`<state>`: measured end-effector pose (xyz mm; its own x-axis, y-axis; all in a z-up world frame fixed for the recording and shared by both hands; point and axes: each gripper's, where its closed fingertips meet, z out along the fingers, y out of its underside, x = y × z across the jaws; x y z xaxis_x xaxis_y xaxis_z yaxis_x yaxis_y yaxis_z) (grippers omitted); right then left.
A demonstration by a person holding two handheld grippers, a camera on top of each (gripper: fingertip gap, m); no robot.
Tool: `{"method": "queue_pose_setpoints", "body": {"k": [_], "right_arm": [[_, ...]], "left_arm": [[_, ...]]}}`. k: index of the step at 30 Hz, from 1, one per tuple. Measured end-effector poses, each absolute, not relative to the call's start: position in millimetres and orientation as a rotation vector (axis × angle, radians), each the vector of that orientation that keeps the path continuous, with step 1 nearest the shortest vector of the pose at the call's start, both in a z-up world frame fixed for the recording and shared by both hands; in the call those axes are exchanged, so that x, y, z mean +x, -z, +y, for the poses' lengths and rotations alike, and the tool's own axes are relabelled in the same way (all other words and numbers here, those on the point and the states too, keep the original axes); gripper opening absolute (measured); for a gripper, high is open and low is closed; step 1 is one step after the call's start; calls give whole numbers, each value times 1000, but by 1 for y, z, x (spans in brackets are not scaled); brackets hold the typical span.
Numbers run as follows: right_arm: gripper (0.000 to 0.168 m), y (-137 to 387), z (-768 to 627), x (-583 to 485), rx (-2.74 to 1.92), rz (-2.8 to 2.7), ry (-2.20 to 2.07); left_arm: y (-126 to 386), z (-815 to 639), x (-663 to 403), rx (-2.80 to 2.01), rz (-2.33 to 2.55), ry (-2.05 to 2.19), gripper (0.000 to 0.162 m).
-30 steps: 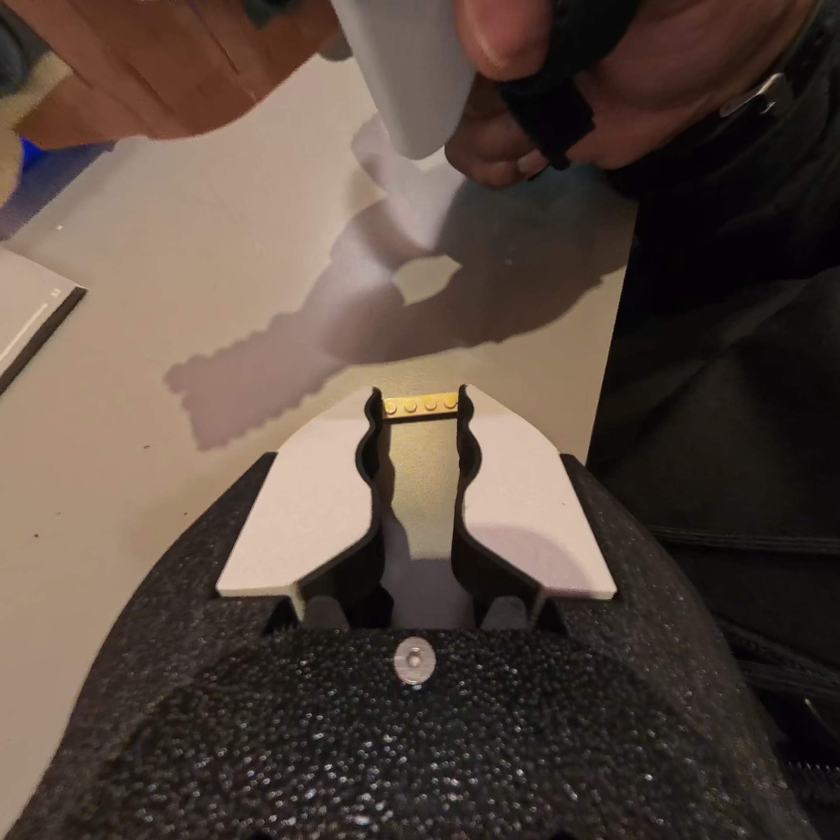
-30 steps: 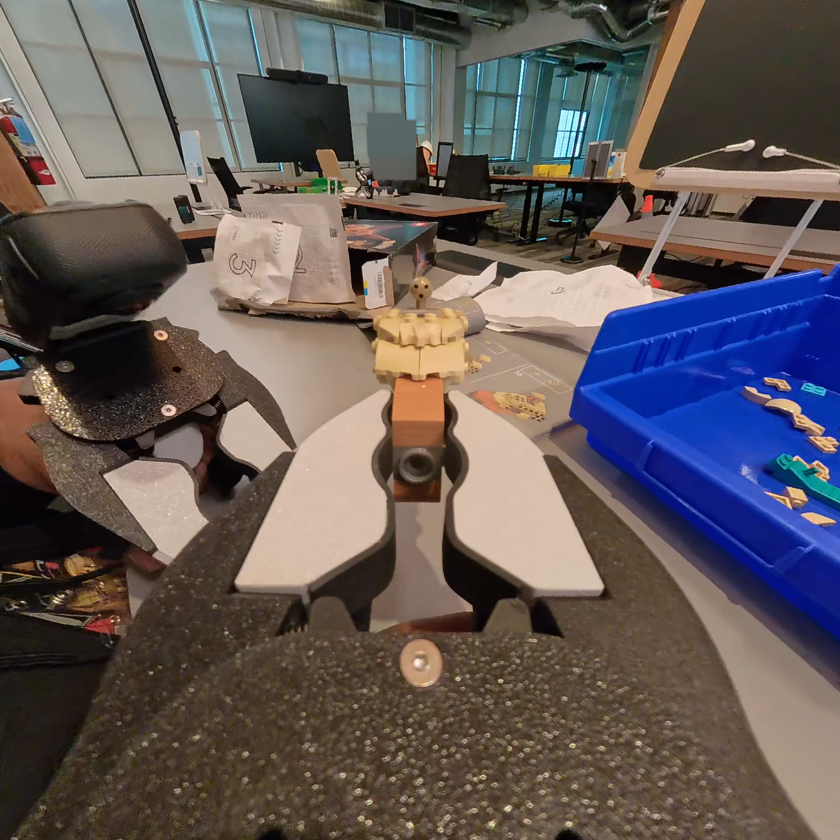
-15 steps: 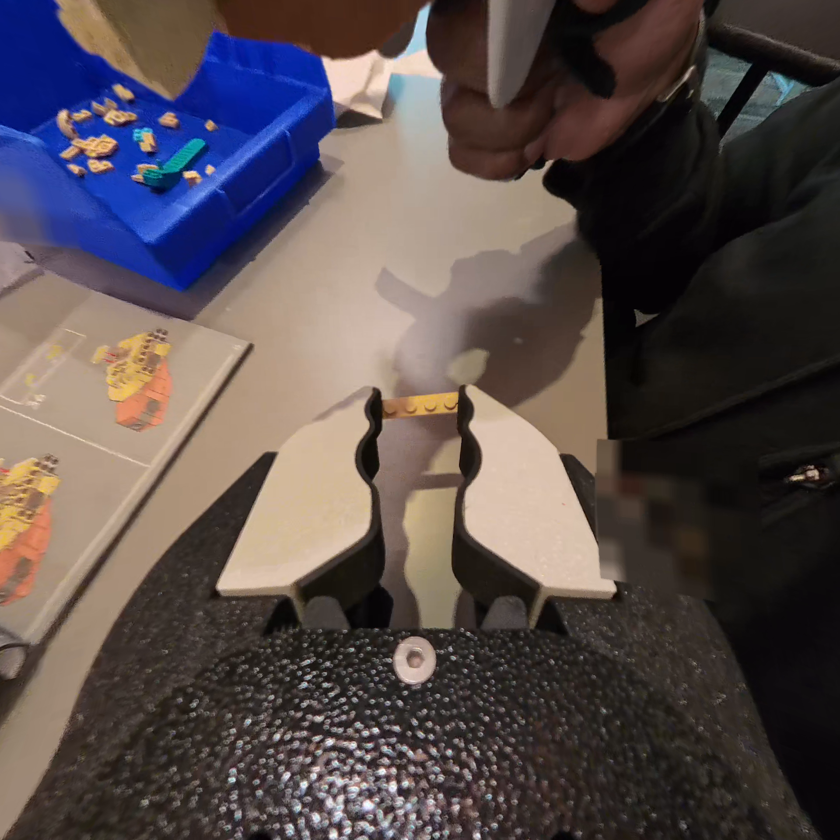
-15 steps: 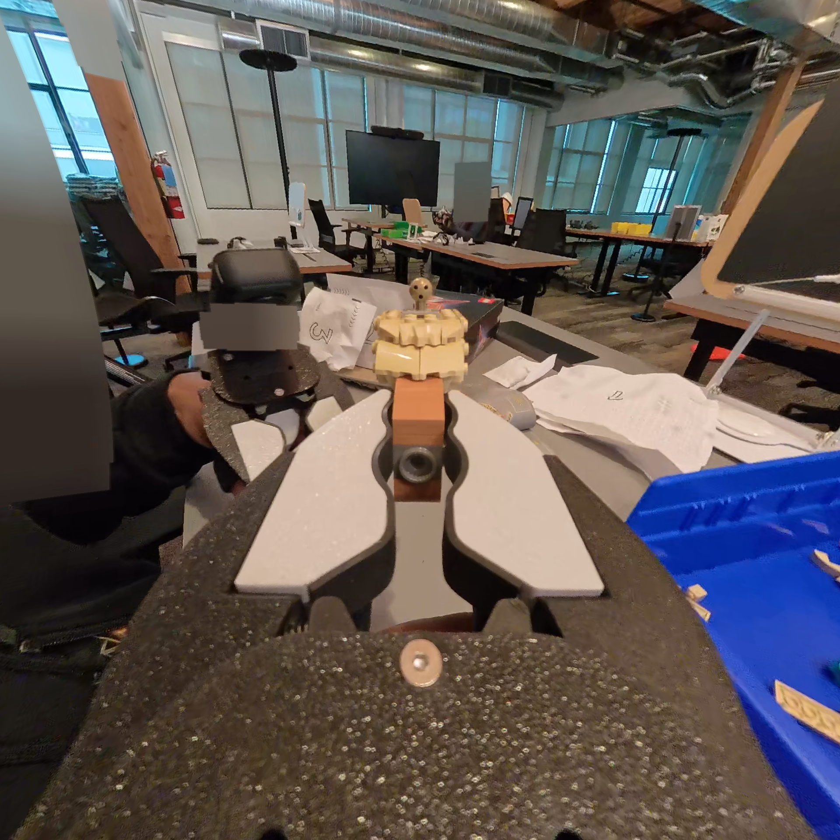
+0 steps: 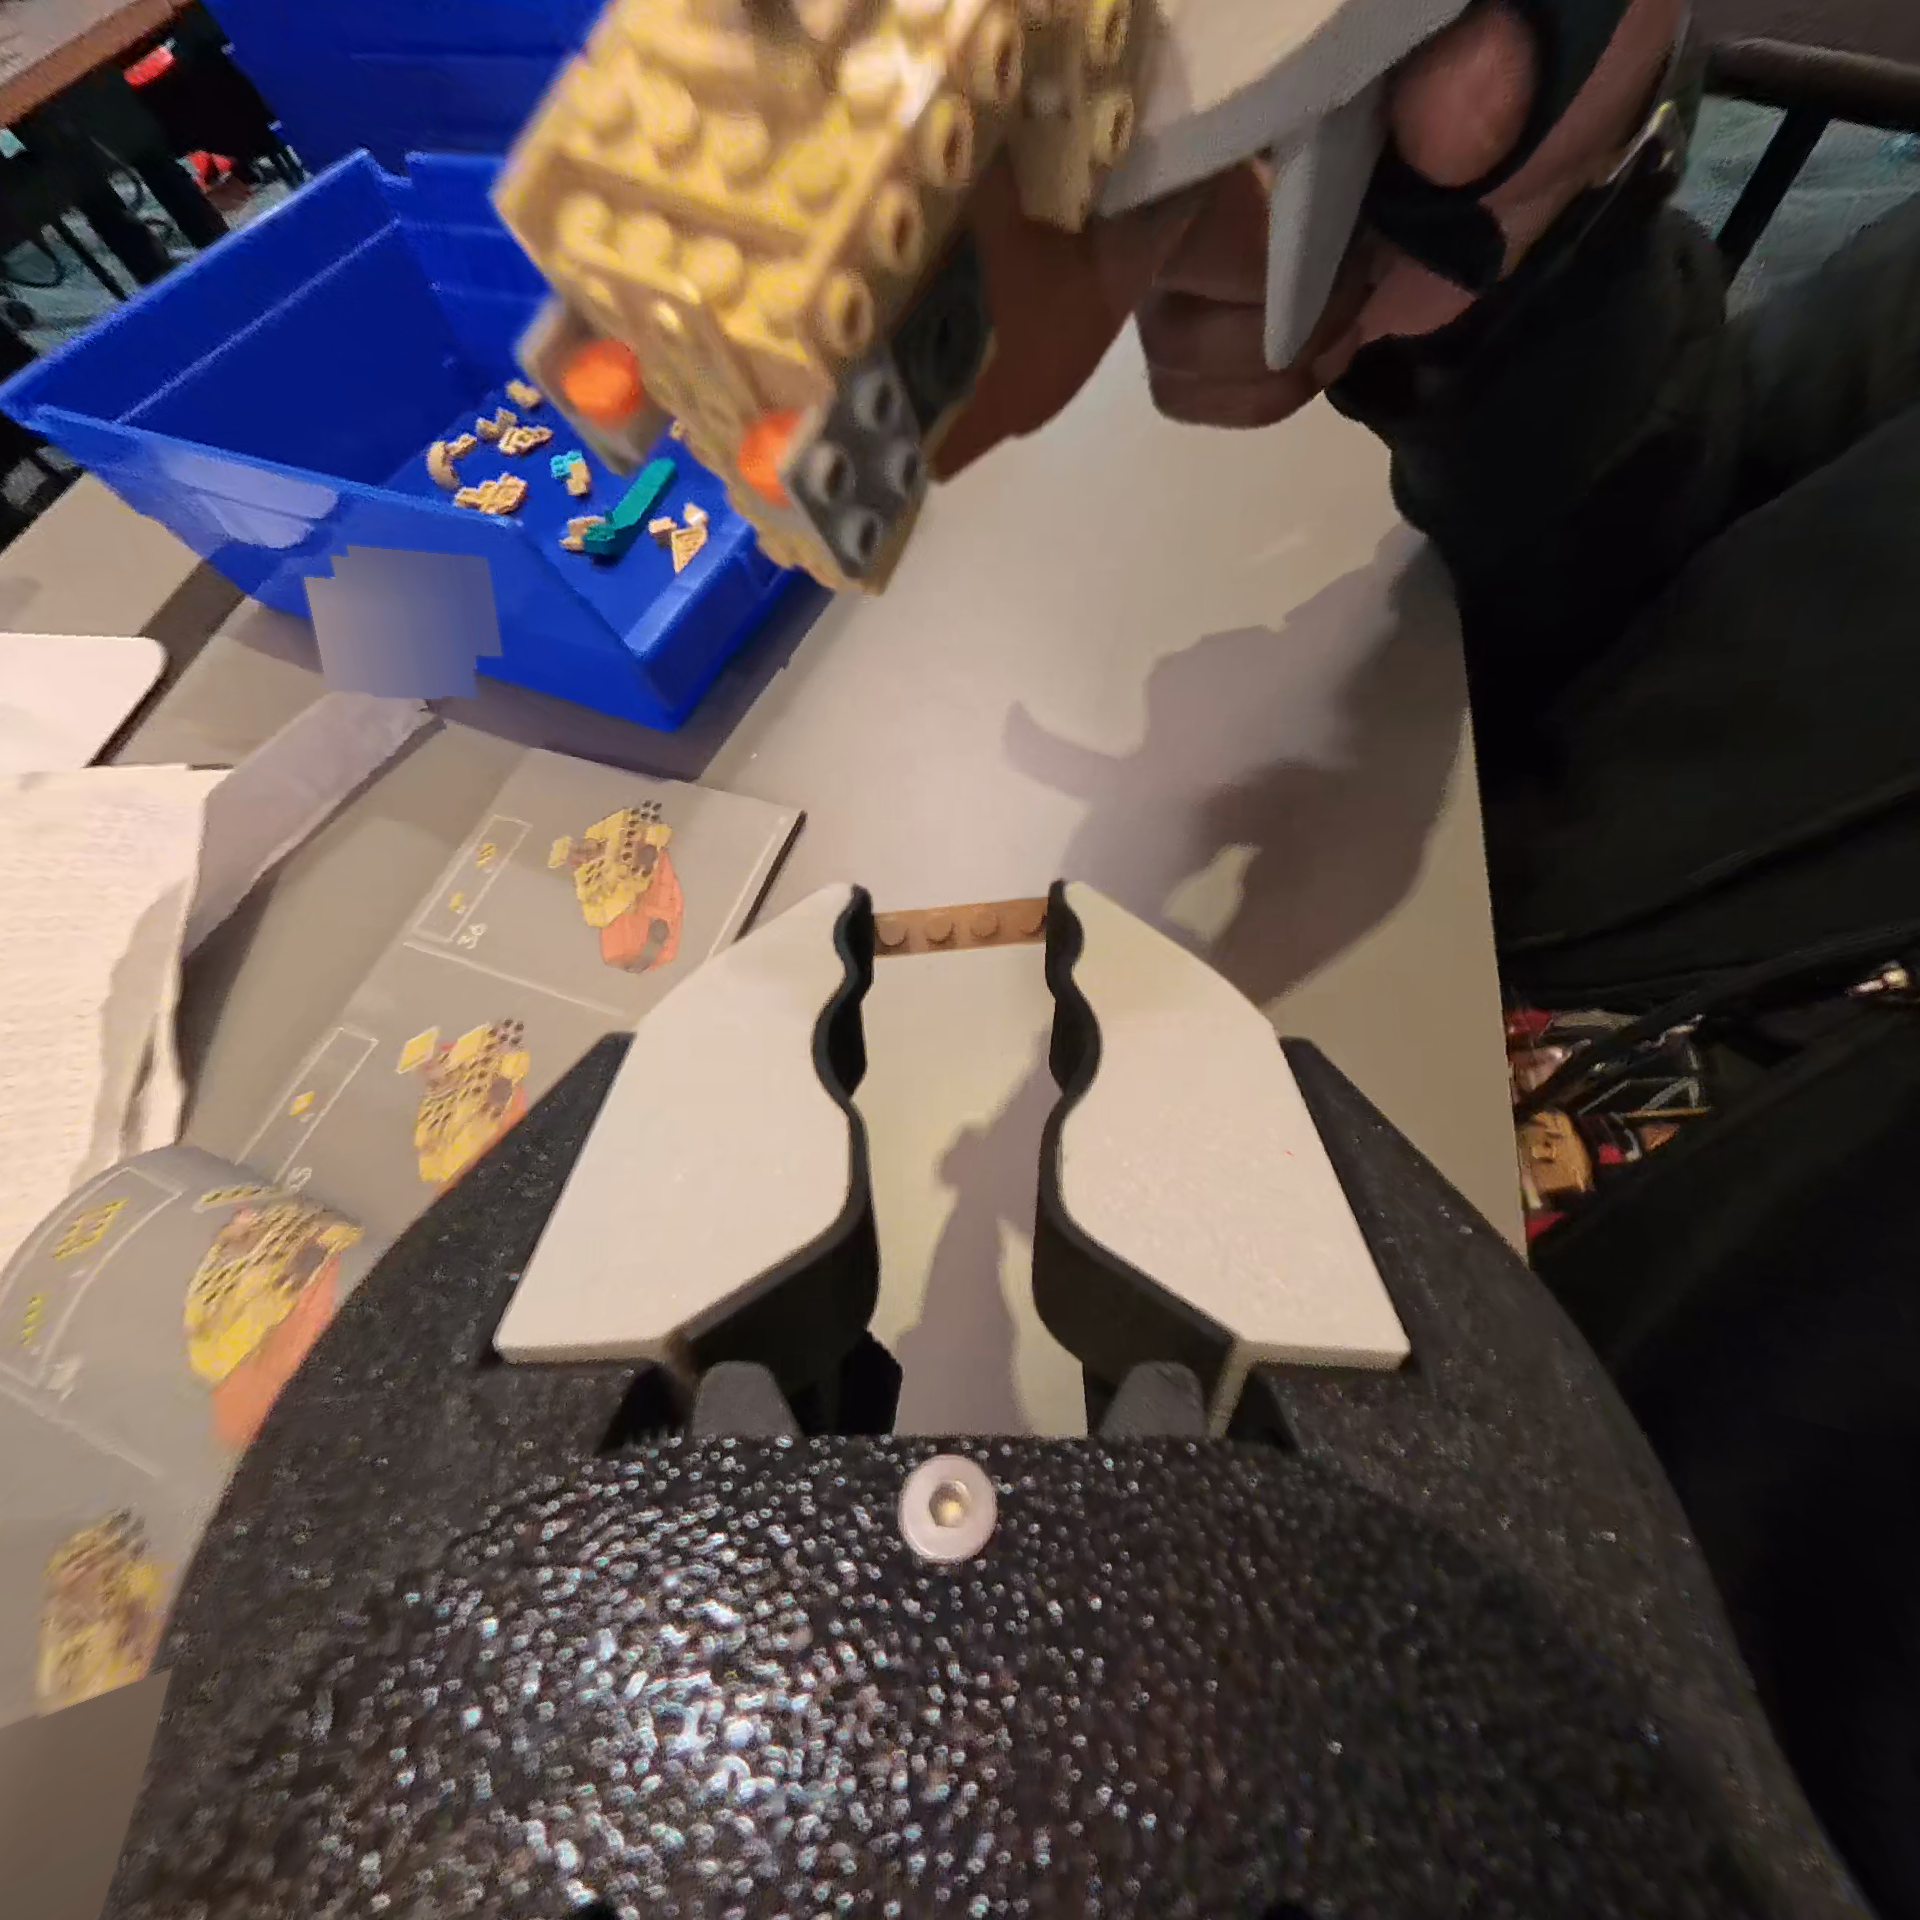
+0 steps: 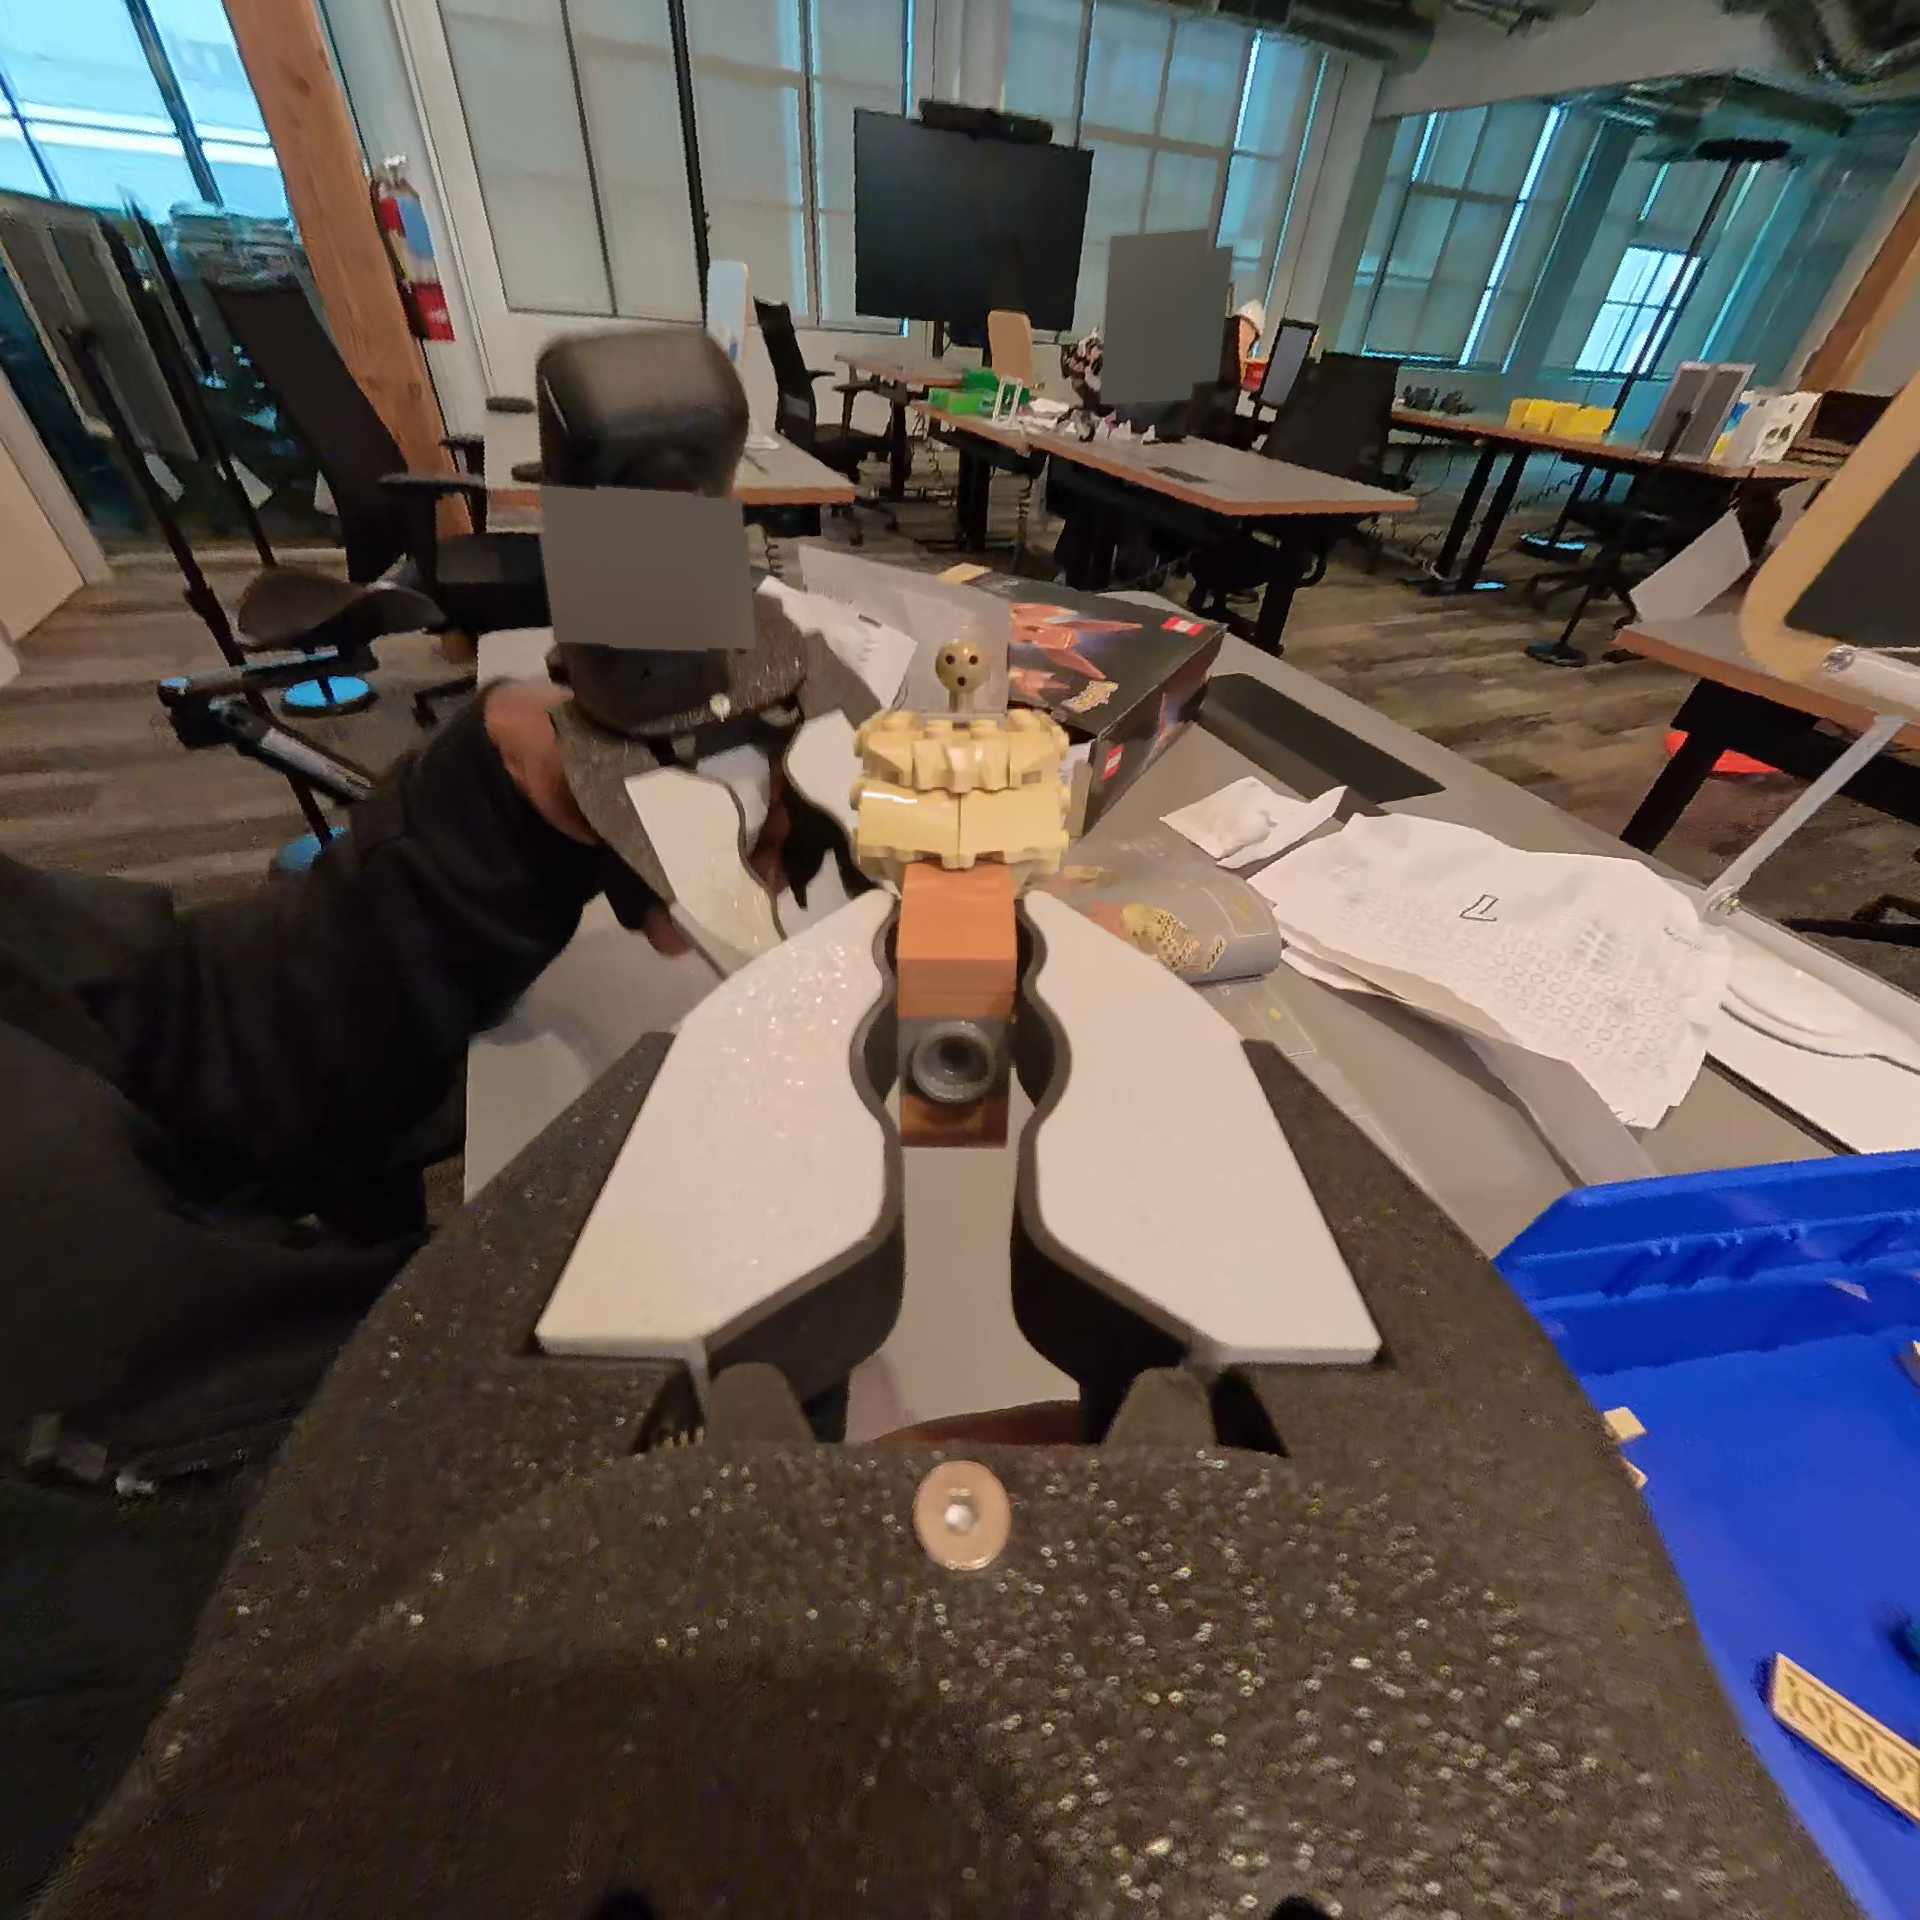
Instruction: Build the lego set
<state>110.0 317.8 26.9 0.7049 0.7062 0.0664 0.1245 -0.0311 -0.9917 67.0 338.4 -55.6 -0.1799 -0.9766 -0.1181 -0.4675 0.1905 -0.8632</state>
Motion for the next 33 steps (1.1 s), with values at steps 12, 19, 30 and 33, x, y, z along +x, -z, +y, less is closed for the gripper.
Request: {"method": "queue_pose_setpoints", "body": {"k": [12,19,30,33], "right_arm": [[18,52,299,97,-1562,-637,-677],[18,90,295,86,-1701,-728,-639],[18,70,273,70,-1523,-833,-721],[18,65,267,66,-1483,-844,-757]], "left_arm": [[31,325,33,-1263,1743,913,31],[58,322,45,-1280,1873,933,32],[52,293,41,-1125,1973,1064,32],[45,286,36,-1078,1977,1115,32]]}}
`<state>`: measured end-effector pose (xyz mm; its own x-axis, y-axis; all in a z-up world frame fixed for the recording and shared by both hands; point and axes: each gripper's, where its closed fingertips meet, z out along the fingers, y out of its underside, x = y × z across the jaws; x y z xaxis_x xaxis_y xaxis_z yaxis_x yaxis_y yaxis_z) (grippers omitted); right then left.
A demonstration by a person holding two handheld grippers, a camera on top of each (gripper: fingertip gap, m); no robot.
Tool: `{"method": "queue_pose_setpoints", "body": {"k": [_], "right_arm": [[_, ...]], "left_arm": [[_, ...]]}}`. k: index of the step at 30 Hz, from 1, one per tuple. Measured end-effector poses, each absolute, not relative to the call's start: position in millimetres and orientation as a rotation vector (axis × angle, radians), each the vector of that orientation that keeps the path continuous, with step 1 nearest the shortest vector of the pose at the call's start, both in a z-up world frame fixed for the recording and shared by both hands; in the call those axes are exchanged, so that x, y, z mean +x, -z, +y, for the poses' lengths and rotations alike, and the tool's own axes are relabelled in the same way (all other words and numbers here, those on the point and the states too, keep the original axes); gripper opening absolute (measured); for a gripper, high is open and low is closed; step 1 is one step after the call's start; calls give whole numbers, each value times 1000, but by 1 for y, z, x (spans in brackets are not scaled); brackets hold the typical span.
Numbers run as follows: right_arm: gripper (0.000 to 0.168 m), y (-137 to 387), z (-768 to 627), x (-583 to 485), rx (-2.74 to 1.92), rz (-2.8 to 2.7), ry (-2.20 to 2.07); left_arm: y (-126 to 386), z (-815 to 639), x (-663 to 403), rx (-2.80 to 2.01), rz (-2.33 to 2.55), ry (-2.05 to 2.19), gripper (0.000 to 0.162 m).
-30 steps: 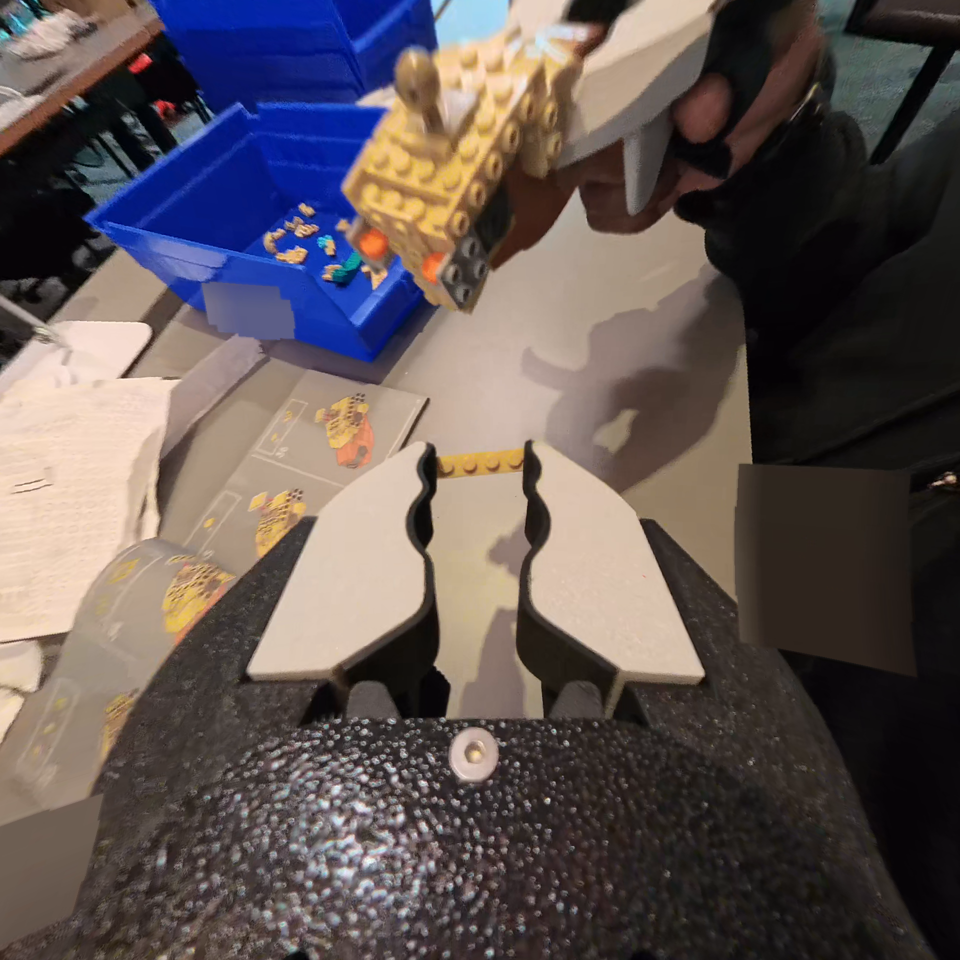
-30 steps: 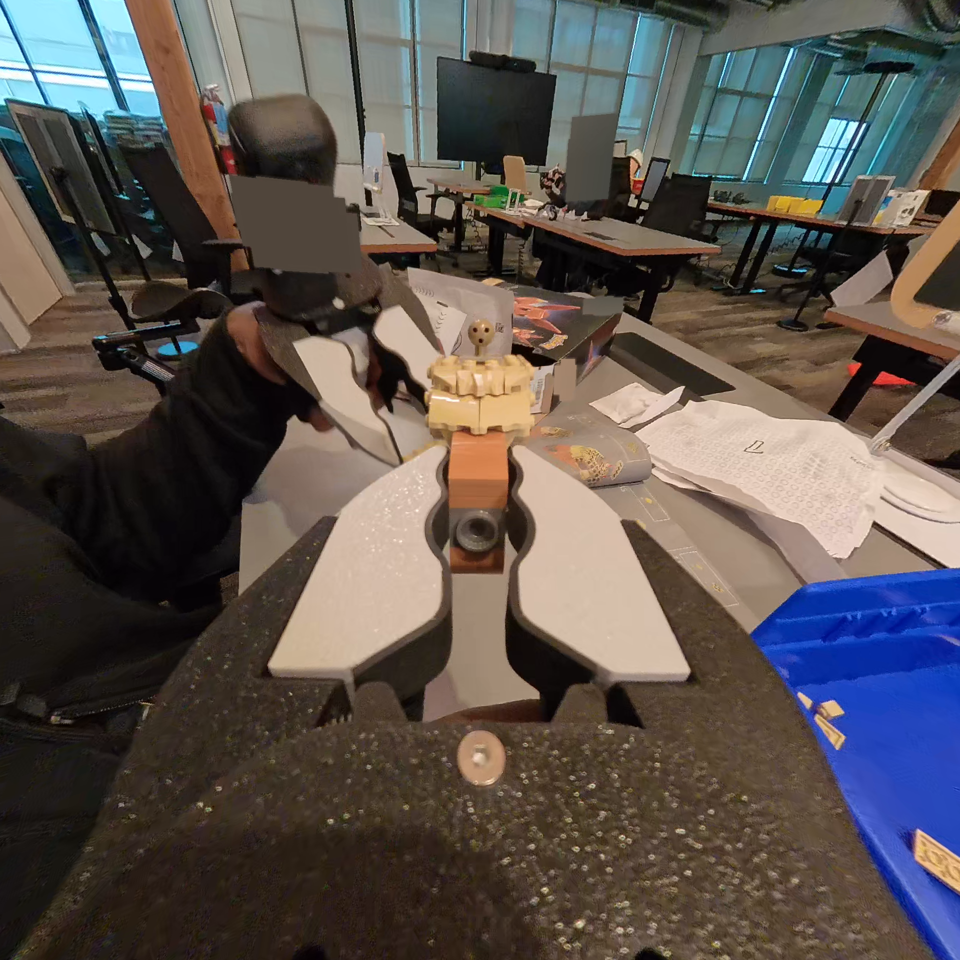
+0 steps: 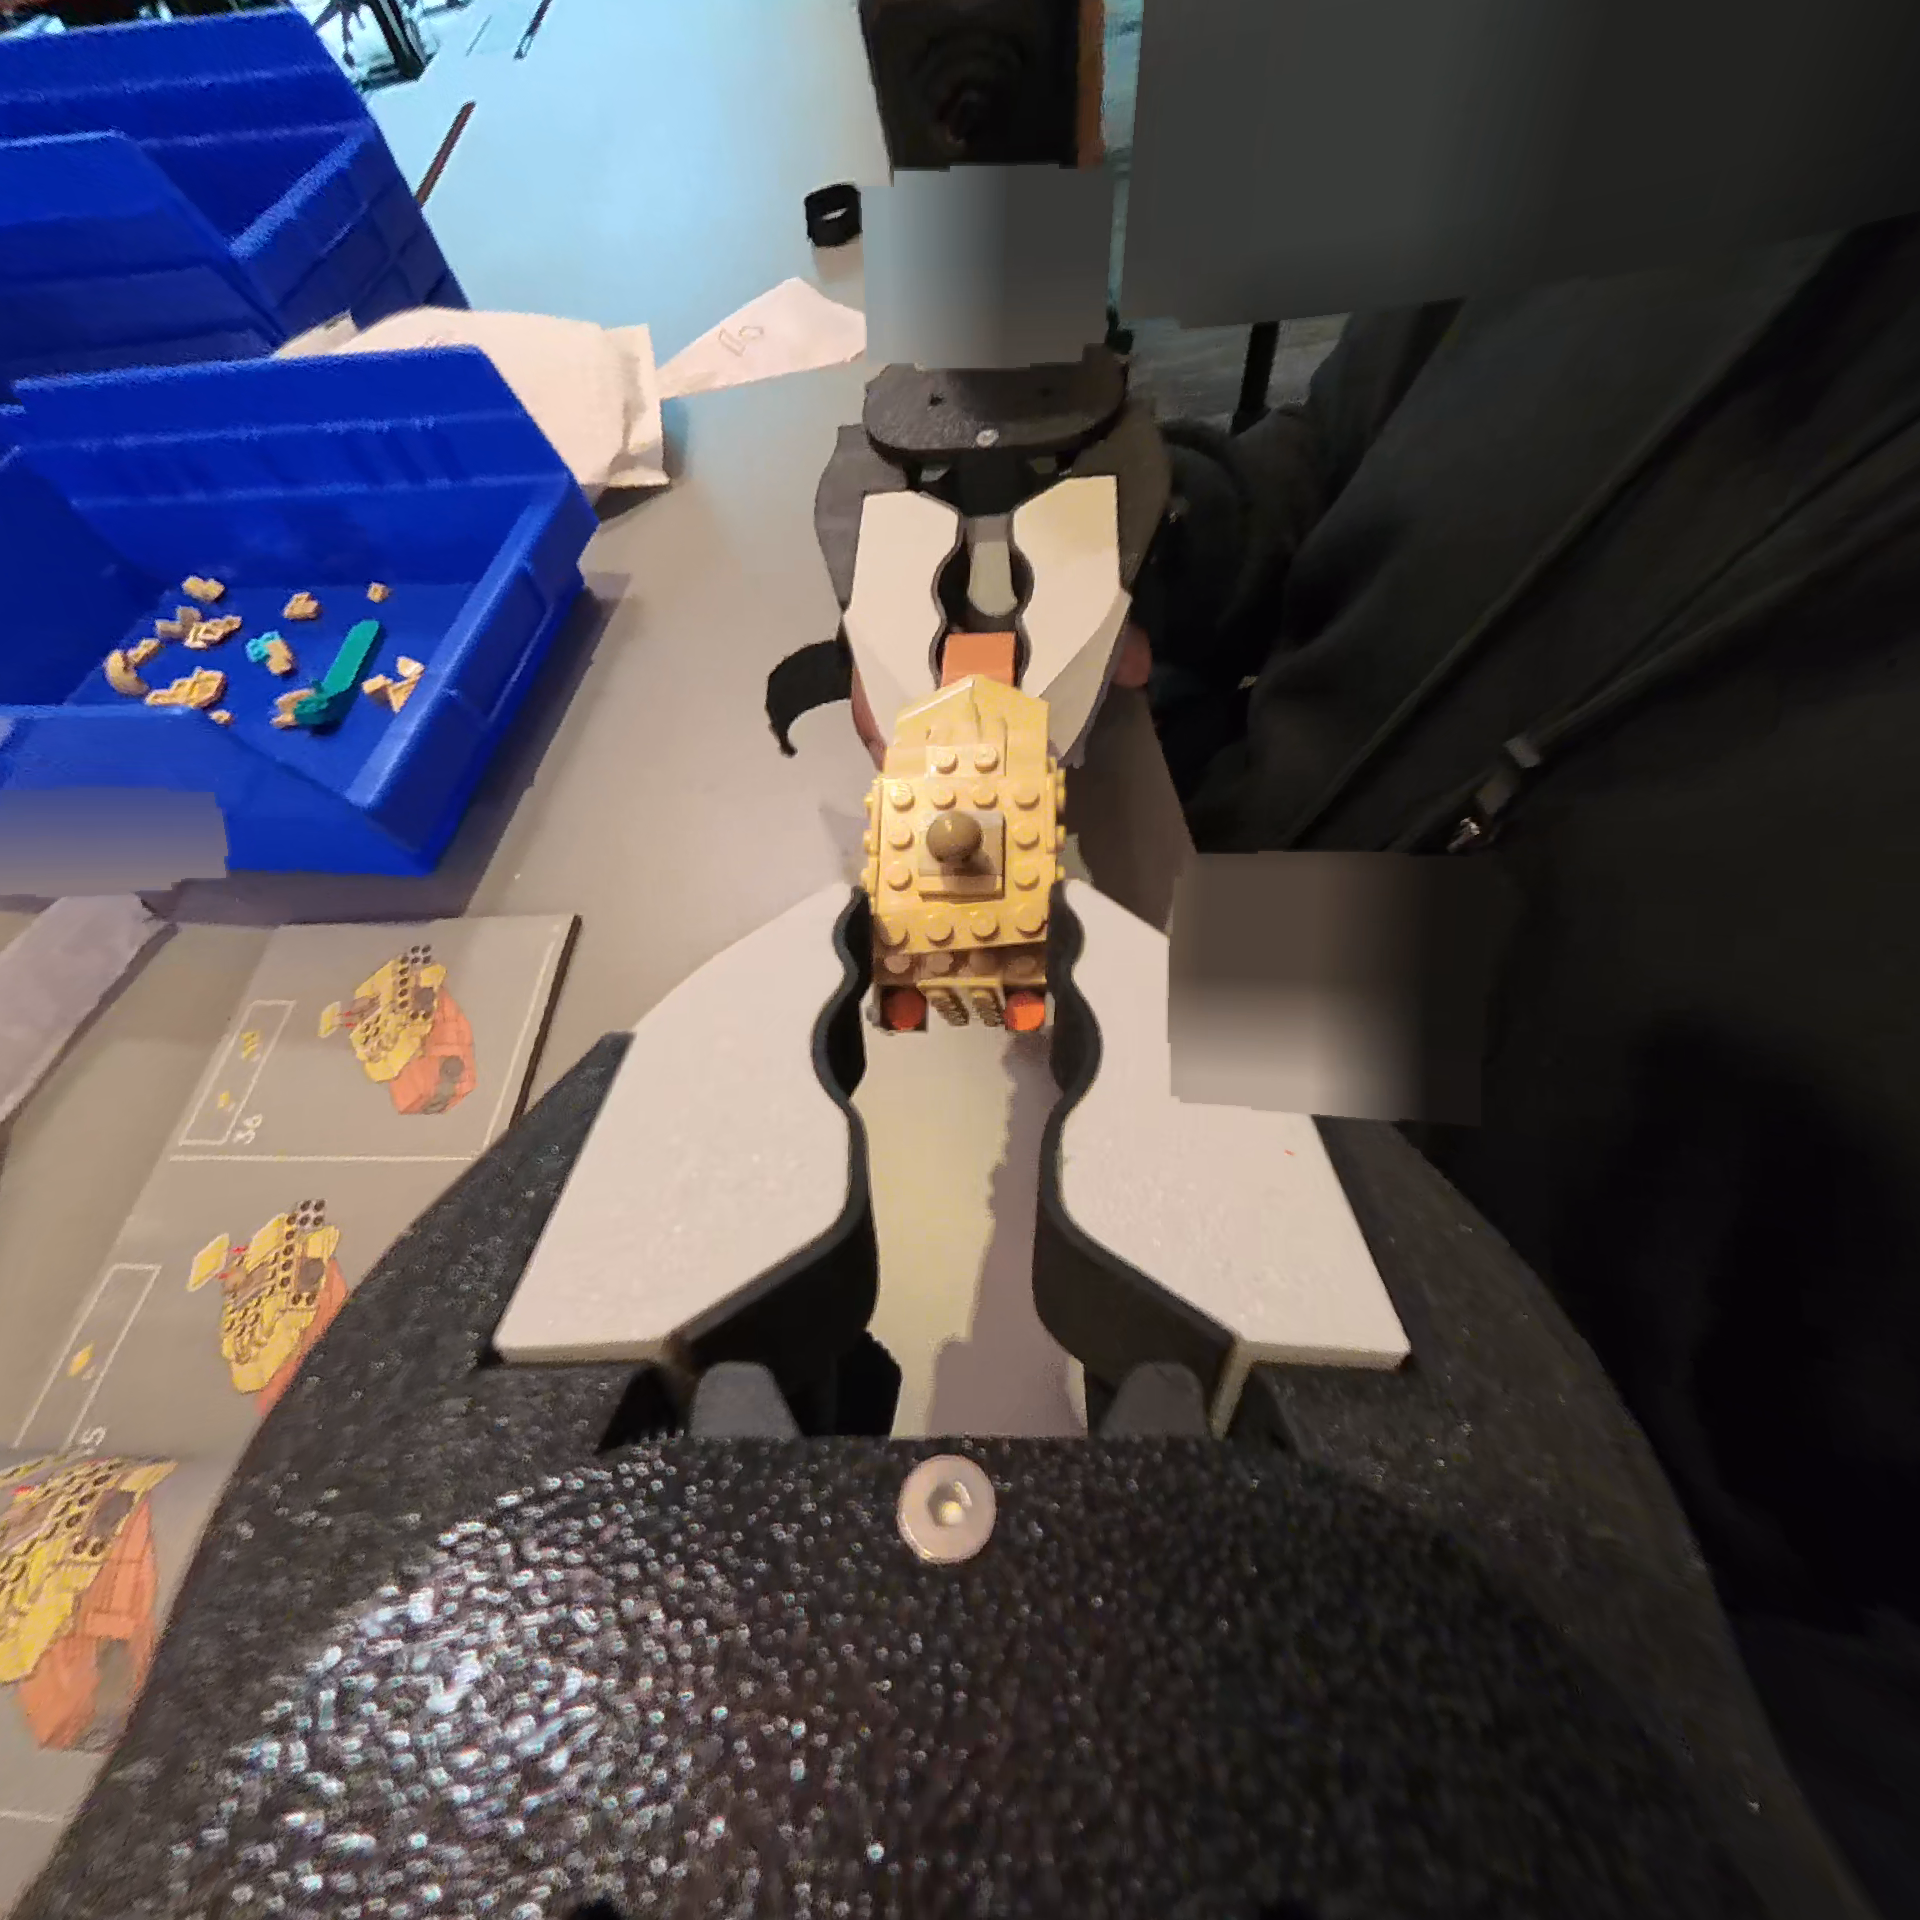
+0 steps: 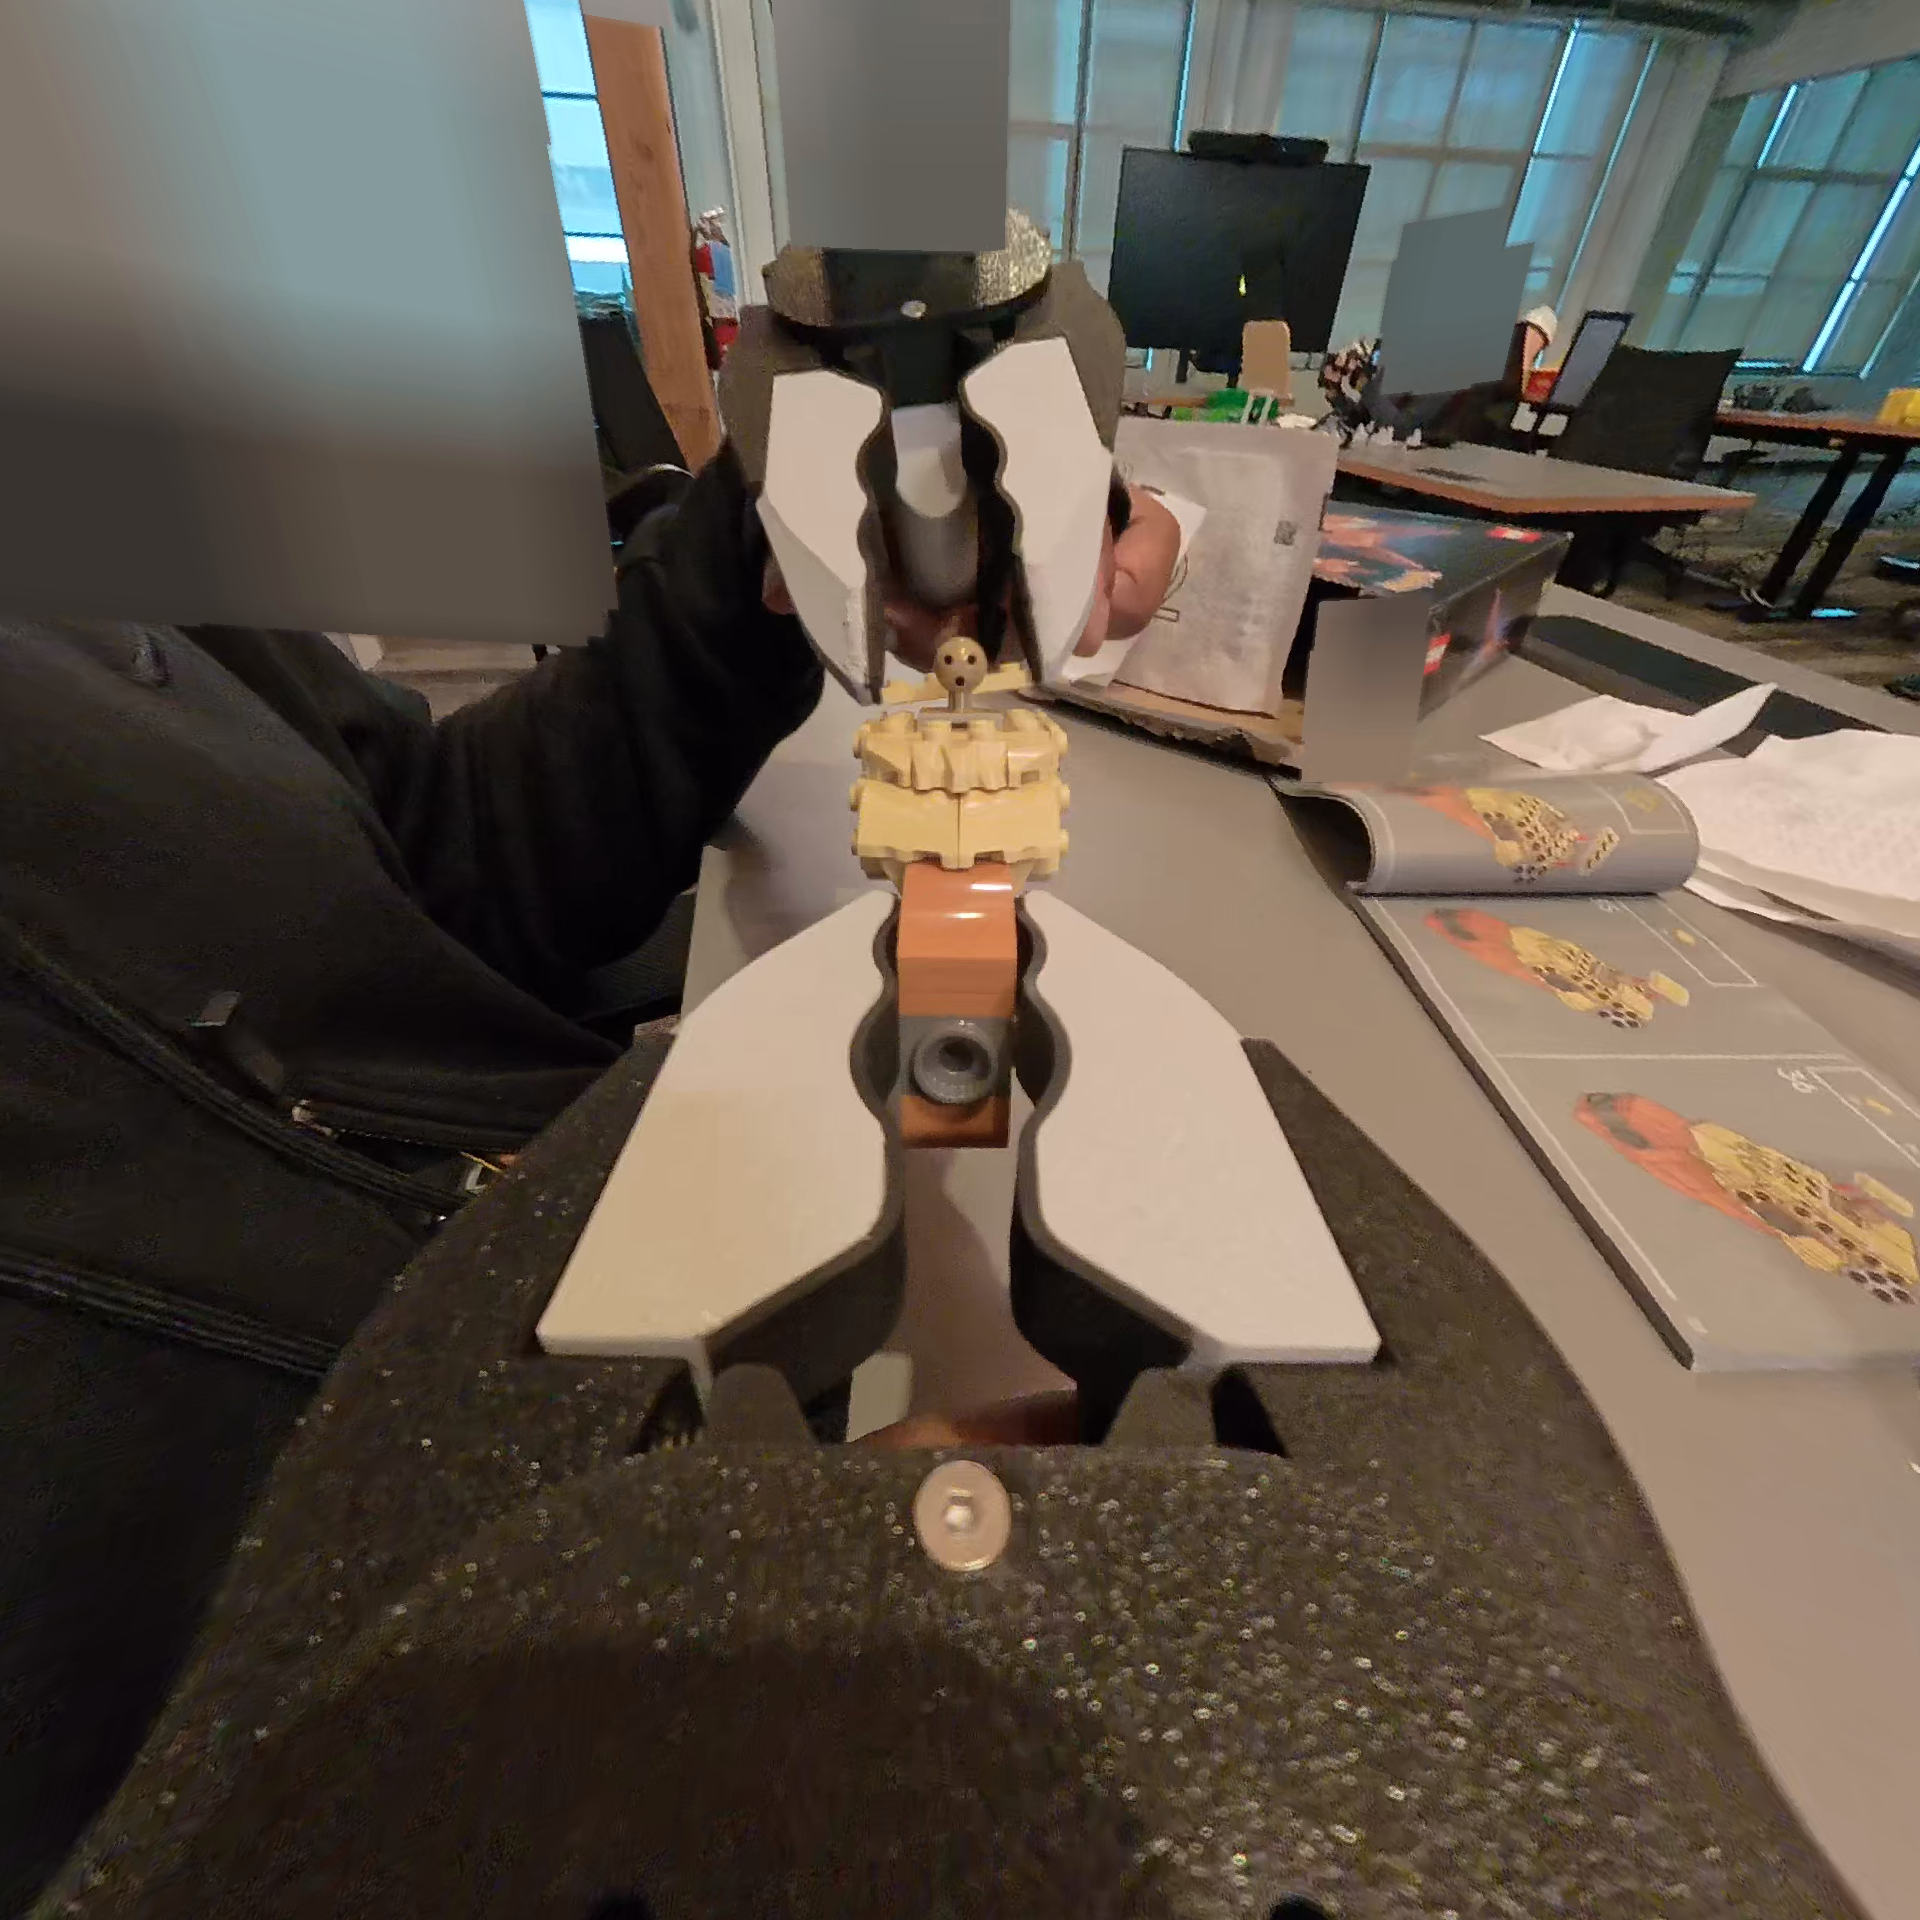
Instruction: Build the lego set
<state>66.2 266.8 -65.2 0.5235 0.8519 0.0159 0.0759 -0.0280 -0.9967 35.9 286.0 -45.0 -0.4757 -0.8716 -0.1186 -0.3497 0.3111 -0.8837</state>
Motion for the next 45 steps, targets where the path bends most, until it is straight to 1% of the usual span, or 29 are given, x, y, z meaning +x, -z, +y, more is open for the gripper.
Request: {"method": "queue_pose_setpoints", "body": {"k": [16,32,36,45], "right_arm": [[17,59,255,57,-1407,-890,-779],[17,46,251,57,-1337,-845,-827],[17,43,249,56,-1319,-847,-839],[17,39,249,59,-1306,-823,-853]], "left_arm": [[43,272,22,-1035,2033,1177,32],[27,263,26,-982,1937,1256,33],[22,261,29,-968,1917,1287,37],[15,262,30,-941,1859,1332,41]]}}
